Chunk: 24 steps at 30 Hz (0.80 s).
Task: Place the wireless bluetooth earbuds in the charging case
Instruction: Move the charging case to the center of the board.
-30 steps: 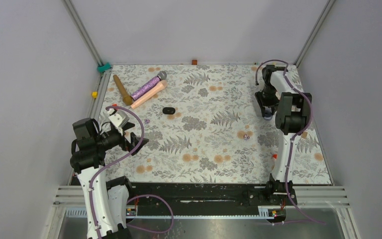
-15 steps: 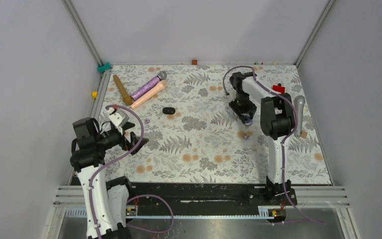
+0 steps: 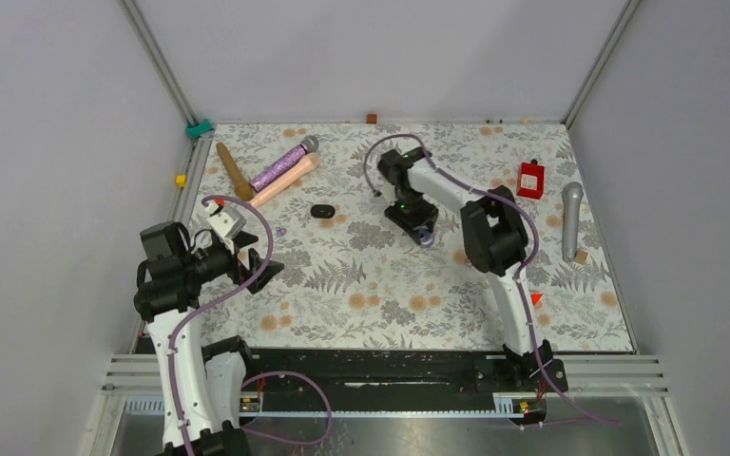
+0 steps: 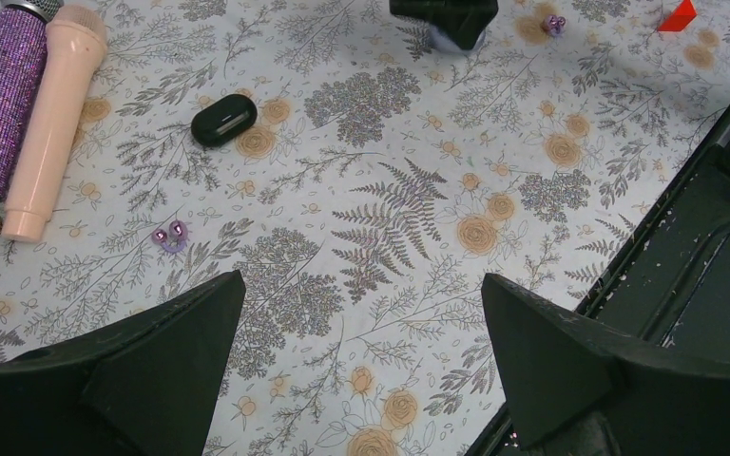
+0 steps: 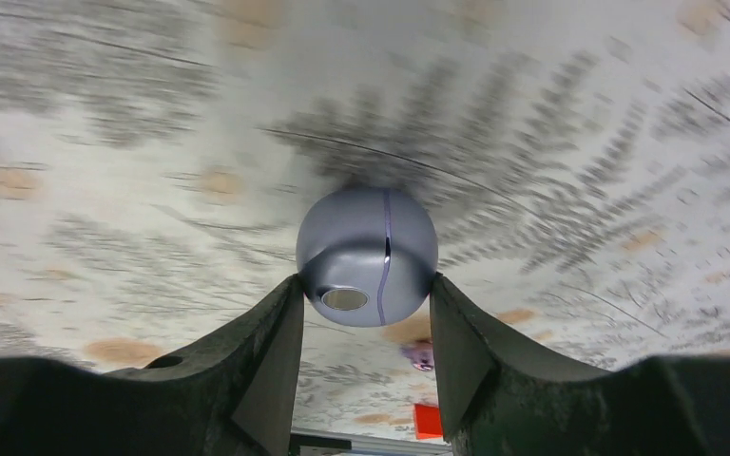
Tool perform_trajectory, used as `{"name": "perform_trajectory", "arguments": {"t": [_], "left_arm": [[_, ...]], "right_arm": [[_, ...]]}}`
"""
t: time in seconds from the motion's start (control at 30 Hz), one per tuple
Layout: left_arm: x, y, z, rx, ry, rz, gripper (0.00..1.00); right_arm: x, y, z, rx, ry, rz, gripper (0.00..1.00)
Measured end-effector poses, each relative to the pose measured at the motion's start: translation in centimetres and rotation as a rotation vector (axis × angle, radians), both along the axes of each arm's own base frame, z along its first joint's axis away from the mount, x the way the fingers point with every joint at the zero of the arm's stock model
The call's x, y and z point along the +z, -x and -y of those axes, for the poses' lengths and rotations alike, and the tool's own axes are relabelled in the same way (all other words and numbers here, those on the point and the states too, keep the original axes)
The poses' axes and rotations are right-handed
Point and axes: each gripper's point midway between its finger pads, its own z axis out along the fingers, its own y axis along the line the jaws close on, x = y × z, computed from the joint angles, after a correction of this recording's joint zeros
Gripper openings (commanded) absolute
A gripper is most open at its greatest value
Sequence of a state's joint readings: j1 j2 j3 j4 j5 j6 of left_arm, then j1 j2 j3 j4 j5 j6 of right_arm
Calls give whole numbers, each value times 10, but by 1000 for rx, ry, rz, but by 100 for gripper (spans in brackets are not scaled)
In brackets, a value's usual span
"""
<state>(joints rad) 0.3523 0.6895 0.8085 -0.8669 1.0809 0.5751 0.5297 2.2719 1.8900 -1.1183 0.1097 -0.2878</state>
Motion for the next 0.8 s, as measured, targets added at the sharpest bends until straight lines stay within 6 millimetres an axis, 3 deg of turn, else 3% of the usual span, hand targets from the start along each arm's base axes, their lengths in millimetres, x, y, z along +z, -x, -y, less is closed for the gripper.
{"name": "perform_trajectory", "arguments": {"t": [0.2, 0.4, 0.53, 0.7, 0.8], "left_arm": [[0, 0, 0, 0, 0, 0, 99], [-1, -1, -1, 2, 4, -10, 99], [-3, -2, -1, 3, 7, -19, 99], [-4, -3, -2, 3, 9, -25, 99], [-4, -3, -2, 3, 10, -25, 99]], "right_arm": [[-5, 33, -63, 156, -16, -21, 49], [-6, 55, -98, 244, -26, -49, 61], [-7, 62, -107, 266, -49, -62, 72], [-7, 67, -104, 288, -79, -48, 97], [3, 75, -99, 311, -121, -28, 100]]}}
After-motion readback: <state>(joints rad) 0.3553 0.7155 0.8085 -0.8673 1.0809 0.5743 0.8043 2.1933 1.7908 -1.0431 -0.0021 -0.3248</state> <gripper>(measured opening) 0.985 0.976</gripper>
